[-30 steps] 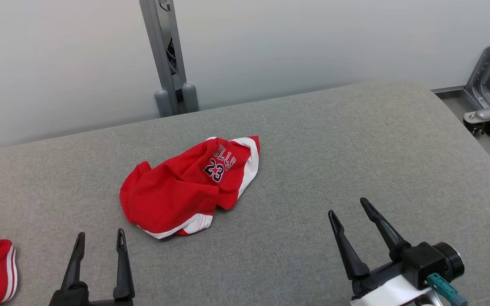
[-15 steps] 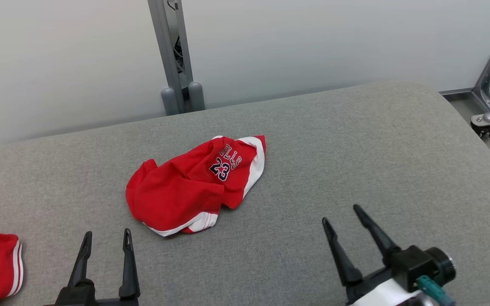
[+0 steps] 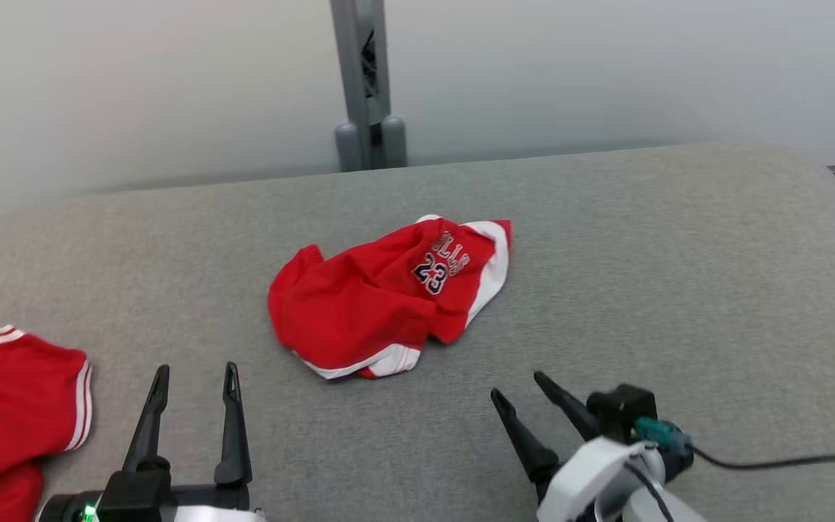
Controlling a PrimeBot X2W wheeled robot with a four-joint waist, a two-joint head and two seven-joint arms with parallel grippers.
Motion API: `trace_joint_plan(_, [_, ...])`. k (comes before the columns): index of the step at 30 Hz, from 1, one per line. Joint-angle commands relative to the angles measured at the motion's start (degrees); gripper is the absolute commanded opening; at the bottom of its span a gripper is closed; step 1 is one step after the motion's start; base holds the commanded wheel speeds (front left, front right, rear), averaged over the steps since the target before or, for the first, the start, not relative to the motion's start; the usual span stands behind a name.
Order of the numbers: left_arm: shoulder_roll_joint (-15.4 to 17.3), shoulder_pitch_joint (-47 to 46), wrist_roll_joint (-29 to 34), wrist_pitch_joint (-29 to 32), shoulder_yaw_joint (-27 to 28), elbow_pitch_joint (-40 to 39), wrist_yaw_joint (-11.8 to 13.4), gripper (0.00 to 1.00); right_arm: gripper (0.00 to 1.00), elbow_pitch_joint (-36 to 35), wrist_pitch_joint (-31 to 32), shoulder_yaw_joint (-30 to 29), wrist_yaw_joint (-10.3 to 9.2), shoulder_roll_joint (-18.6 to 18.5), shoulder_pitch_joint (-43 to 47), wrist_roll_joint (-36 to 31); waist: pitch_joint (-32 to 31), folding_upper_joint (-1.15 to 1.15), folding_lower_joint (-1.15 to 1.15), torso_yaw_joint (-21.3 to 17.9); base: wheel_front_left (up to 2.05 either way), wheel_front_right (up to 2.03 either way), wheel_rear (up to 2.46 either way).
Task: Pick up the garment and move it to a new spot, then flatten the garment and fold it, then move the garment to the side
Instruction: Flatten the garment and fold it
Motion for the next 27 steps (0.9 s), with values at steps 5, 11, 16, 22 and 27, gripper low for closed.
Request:
trace_joint_plan(5, [0.2, -2.9, 0.8, -0.1, -0.7, -0.9, -0.8, 1.00, 1.00, 7.1, -0.1, 5.6, 0.00, -0.3, -7.8, 11.0, 3.7, 0.00, 0.00, 5.0, 0.00, 0.00, 0.00])
trace_joint_plan(11, [0.2, -4.7, 0.3, -0.1, -2.1, -0.6, -1.0, 1.00, 1.00, 14.3, -0.1, 13.5, 0.00, -0.2, -14.1, 19.7, 5.7, 0.00, 0.00, 8.6, 0.00, 0.00, 0.00])
trace_joint_plan(16, [0.2, -6.0, 0.3, -0.1, -3.2, -0.4, -1.3, 1.00, 1.00, 17.3, -0.1, 17.4, 0.00, -0.3, -17.3, 25.2, 7.0, 0.00, 0.00, 10.9, 0.00, 0.00, 0.00])
trace_joint_plan(22, [0.2, -7.2, 0.8, -0.1, -4.1, -0.5, -1.4, 1.00, 1.00, 19.6, -0.1, 19.5, 0.00, -0.3, -20.2, 29.0, 8.3, 0.00, 0.00, 12.8, 0.00, 0.00, 0.00])
trace_joint_plan(27, [0.2, -8.5, 0.7, -0.1, -5.0, -1.0, -0.7, 1.00, 1.00, 22.3, -0.1, 19.3, 0.00, -0.3, -21.8, 31.8, 9.1, 0.00, 0.00, 15.5, 0.00, 0.00, 0.00])
